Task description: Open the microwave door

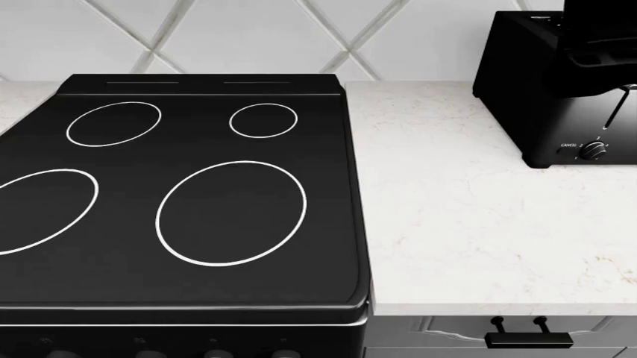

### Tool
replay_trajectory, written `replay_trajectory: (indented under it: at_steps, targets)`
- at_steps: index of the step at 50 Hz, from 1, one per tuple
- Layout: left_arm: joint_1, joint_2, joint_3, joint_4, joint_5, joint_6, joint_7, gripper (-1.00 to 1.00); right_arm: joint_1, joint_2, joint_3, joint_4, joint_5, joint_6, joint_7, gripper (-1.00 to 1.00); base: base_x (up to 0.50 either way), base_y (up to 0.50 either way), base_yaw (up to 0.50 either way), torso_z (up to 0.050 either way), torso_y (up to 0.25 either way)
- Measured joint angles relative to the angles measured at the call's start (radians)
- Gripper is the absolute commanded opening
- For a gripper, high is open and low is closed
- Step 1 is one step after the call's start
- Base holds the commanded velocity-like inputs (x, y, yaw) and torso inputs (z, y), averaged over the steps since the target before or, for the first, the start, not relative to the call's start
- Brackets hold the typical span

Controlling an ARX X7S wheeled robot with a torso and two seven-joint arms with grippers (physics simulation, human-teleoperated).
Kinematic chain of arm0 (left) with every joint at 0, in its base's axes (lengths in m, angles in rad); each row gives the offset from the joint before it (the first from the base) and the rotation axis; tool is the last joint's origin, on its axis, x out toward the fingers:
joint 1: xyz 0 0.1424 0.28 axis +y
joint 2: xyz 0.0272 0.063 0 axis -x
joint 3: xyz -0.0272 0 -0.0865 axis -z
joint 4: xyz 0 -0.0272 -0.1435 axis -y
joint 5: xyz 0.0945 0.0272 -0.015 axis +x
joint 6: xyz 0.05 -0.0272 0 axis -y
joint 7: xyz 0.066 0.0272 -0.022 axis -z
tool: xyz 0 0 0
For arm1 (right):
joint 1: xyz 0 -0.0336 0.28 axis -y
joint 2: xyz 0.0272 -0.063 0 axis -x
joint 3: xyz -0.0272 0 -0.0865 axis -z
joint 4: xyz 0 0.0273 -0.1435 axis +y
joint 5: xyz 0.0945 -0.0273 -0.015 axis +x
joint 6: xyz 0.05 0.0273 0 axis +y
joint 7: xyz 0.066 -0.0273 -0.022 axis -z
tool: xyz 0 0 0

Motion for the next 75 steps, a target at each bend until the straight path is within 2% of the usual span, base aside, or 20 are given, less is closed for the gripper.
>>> replay_trajectory:
  at_steps: [9, 16, 23, 29, 35, 48, 54, 61, 69, 75]
  targets:
    - [0.000, 0.001, -0.017, -0.081, 0.209, -0.011, 0.137, 1.00, -0.017, -0.004, 0.001, -0.002, -0.014, -0.005, -0.010, 1.00, 0.00, 0.00, 0.00, 0.000, 0.000]
    - [0.002, 0.002, -0.101, -0.089, 0.304, -0.023, 0.182, 1.00, -0.021, -0.004, 0.000, -0.001, -0.020, -0.009, -0.015, 1.00, 0.00, 0.00, 0.00, 0.000, 0.000]
    - [0.006, 0.002, -0.218, -0.014, 0.357, -0.051, 0.173, 1.00, -0.022, -0.001, 0.000, 0.001, -0.024, -0.010, -0.019, 1.00, 0.00, 0.00, 0.00, 0.001, 0.000]
    - [0.017, 0.000, -0.303, 0.165, 0.402, -0.134, 0.113, 1.00, -0.031, 0.002, 0.002, 0.000, -0.030, -0.013, -0.024, 1.00, 0.00, 0.00, 0.00, 0.000, 0.000]
    - [0.035, -0.013, -0.388, 0.370, 0.311, -0.233, -0.037, 1.00, -0.038, 0.004, 0.002, -0.002, -0.033, -0.016, -0.025, 1.00, 0.00, 0.00, 0.00, 0.000, 0.000]
    - [0.089, -0.154, -0.477, 0.716, -0.247, -0.320, -0.653, 1.00, -0.042, -0.002, -0.009, 0.000, -0.044, -0.020, -0.030, 1.00, 0.00, 0.00, 0.00, 0.000, 0.000]
    - [0.107, -0.250, -0.480, 0.798, -0.444, -0.332, -0.865, 1.00, -0.041, -0.006, -0.017, 0.002, -0.049, -0.021, -0.034, 1.00, 0.00, 0.00, 0.00, 0.000, 0.000]
    - [0.080, -0.413, -0.405, 0.829, -0.604, -0.340, -1.030, 1.00, -0.031, -0.006, -0.027, 0.003, -0.045, -0.021, -0.031, 1.00, 0.00, 0.00, 0.00, 0.000, 0.000]
    - [0.035, -0.611, -0.339, 0.848, -0.724, -0.348, -1.166, 1.00, -0.038, -0.005, -0.028, -0.001, -0.046, -0.027, -0.034, 1.00, 0.00, 0.00, 0.00, 0.000, 0.000]
    - [0.018, -0.736, -0.306, 0.870, -0.711, -0.352, -1.167, 1.00, -0.045, -0.002, -0.028, -0.005, -0.048, -0.030, -0.039, 1.00, 0.00, 0.00, 0.00, 0.000, 0.000]
